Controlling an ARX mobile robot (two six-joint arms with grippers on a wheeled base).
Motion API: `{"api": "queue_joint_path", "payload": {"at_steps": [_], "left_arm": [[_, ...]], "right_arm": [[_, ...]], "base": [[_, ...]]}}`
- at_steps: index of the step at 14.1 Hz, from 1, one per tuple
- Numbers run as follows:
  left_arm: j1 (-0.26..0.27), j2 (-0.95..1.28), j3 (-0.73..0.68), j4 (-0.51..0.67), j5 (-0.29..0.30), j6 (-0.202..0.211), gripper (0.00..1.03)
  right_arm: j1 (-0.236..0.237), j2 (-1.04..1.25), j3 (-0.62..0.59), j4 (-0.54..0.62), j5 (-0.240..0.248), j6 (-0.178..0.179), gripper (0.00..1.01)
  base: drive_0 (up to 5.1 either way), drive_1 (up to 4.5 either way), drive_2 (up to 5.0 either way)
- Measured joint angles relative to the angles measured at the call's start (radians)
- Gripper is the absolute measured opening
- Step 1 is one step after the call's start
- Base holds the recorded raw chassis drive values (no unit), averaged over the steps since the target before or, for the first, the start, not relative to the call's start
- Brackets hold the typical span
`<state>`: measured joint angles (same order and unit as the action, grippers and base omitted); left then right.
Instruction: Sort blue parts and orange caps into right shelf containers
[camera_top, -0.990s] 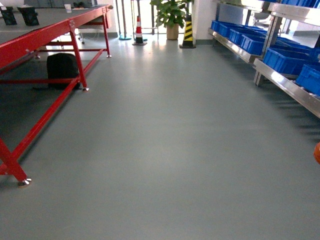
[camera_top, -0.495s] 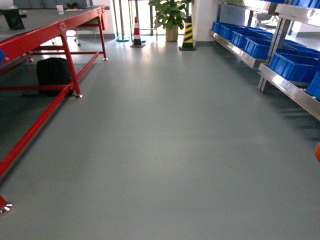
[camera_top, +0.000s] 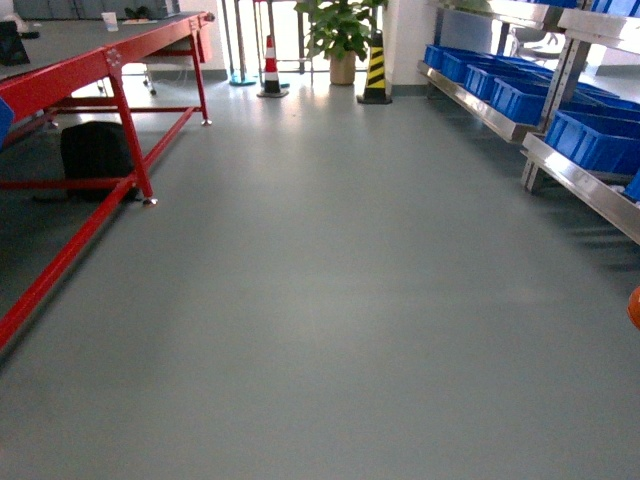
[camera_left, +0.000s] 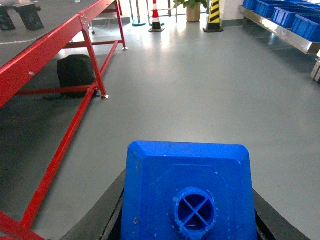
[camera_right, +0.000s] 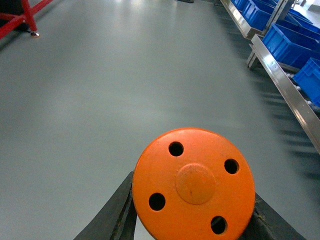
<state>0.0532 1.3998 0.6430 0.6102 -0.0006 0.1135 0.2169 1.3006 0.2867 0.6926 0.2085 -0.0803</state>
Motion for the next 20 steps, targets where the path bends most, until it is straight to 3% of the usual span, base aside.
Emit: {"api": "queue_joint_path", "payload": {"at_steps": [20], "left_arm": [[0.0,0.0,0.0,0.004,0.0,0.0,0.44]], "right_arm": [[0.0,0.0,0.0,0.0,0.0,0.0,0.43]], "base": [[0.0,4.27,-4.3]]}}
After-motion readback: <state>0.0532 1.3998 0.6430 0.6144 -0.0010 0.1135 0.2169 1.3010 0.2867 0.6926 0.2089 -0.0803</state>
